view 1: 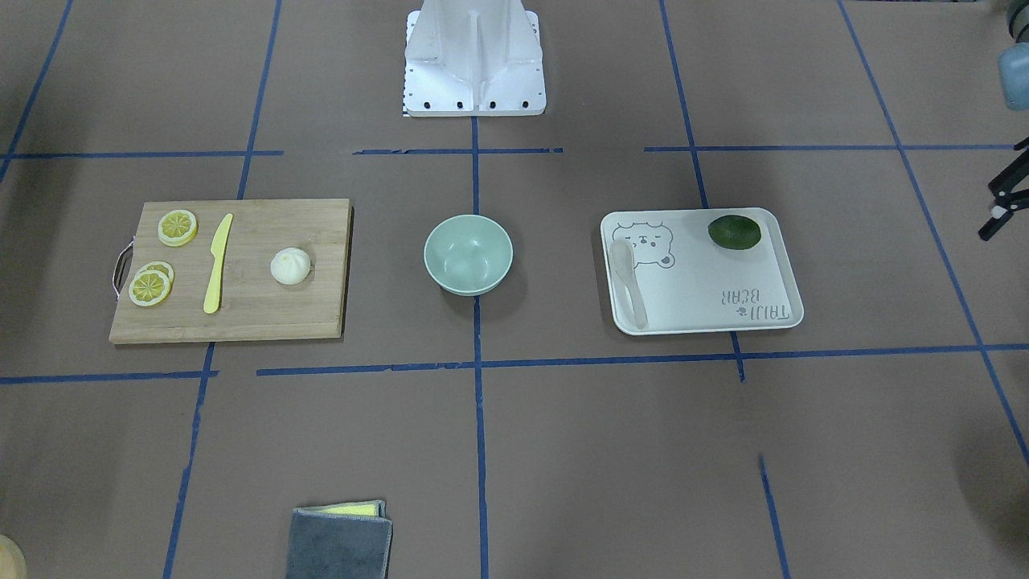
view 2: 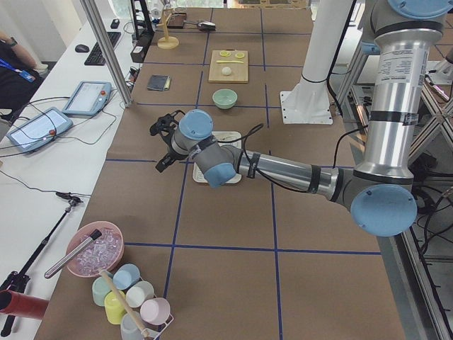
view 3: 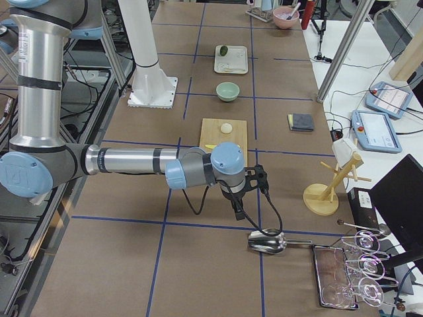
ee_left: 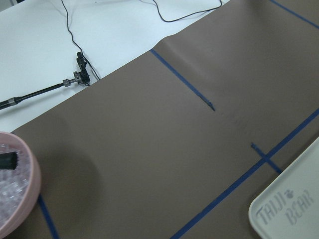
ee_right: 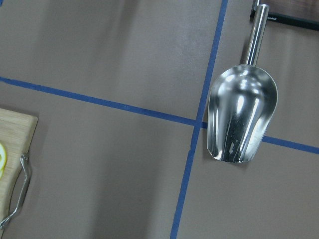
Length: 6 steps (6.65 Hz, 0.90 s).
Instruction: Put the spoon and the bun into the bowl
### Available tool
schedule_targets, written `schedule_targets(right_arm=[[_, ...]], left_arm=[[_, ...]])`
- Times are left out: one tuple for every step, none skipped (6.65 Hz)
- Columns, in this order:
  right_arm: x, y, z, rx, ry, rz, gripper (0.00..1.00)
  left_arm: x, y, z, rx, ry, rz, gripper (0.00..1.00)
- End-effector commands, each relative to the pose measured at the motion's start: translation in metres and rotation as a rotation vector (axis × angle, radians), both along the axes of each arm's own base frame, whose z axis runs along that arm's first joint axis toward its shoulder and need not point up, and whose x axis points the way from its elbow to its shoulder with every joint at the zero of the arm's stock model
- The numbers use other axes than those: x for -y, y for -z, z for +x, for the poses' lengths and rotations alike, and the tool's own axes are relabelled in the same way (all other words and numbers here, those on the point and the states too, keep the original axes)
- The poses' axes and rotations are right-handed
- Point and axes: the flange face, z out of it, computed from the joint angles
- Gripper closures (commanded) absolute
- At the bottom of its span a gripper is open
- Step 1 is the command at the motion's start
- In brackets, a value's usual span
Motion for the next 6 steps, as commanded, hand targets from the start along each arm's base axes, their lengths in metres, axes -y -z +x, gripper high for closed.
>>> schedule_targets(right_arm=[[-0.004,-0.006,0.0,0.001,0.0,0.001,0.0],[-0.005,-0.007,0.0,0.001,0.0,-0.002,0.0],[-0.008,-0.009,0.0,0.001,0.0,-0.005,0.0],[-0.009,-0.011,0.0,0.001,0.0,-0.009,0.0],[-0.012,-0.013,0.0,0.001,0.001,-0.011,0.0],[-0.012,-0.013,0.0,0.001,0.001,-0.011,0.0]], left_arm=[[-0.019,0.03,0.102,-0.035,-0.041,-0.081,0.0],[-0.02,0.034,0.118,-0.037,0.017,-0.17,0.0],[-0.03,0.035,0.157,-0.048,0.053,-0.245,0.0],[-0.035,0.042,0.21,-0.072,0.159,-0.371,0.0],[-0.043,0.062,0.279,-0.047,0.298,-0.478,0.0],[-0.045,0.095,0.334,-0.027,0.306,-0.527,0.0]])
